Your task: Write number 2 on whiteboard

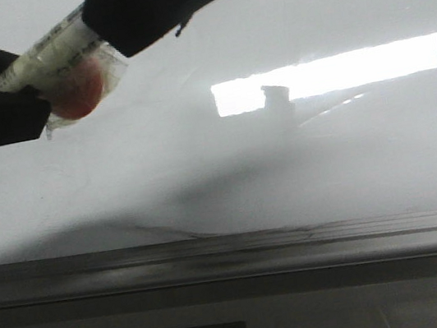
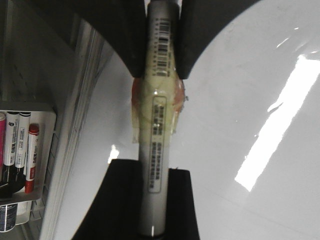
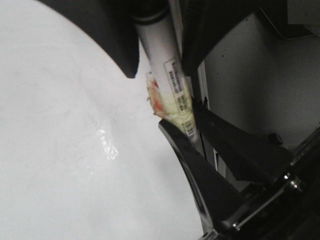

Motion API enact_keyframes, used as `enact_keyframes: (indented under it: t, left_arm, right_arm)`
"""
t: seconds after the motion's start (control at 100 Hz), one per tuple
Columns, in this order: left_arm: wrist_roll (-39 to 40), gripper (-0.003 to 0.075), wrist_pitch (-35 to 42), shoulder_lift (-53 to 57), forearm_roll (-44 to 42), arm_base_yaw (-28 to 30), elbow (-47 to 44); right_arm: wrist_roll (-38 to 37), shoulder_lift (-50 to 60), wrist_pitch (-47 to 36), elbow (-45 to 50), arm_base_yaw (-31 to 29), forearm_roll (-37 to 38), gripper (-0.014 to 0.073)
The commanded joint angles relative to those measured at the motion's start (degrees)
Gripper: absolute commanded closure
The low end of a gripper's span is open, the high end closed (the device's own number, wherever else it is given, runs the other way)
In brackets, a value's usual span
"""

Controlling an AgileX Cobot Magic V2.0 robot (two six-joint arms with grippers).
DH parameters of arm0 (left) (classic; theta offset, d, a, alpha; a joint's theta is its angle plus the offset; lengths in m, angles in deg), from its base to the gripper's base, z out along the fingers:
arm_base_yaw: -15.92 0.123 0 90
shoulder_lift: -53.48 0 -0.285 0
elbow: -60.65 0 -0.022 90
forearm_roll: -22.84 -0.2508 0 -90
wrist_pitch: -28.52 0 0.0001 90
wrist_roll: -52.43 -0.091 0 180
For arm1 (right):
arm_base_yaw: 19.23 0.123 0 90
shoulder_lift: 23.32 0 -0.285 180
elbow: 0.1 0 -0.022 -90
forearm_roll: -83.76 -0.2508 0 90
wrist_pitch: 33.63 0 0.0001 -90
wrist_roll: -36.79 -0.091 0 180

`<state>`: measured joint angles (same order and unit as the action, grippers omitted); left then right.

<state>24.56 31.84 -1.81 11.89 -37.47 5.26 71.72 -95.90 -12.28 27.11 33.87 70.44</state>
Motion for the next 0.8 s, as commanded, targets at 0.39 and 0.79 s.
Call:
enact_keyframes:
  t: [0.39,0.79]
  left_arm:
    - [0.4,0.0501,4.9,0.1,0.2,-0.4,1.7]
    - [0.4,0.0401,2.1,18.2,14.0,8.0,1.7]
  right_arm:
    - [-0.1,1.2,-6.3,-1.8,-0.3,0.0,0.0671]
    - [-0.6,5.5,0.6,-1.8,-2.3,-0.2,0.0671]
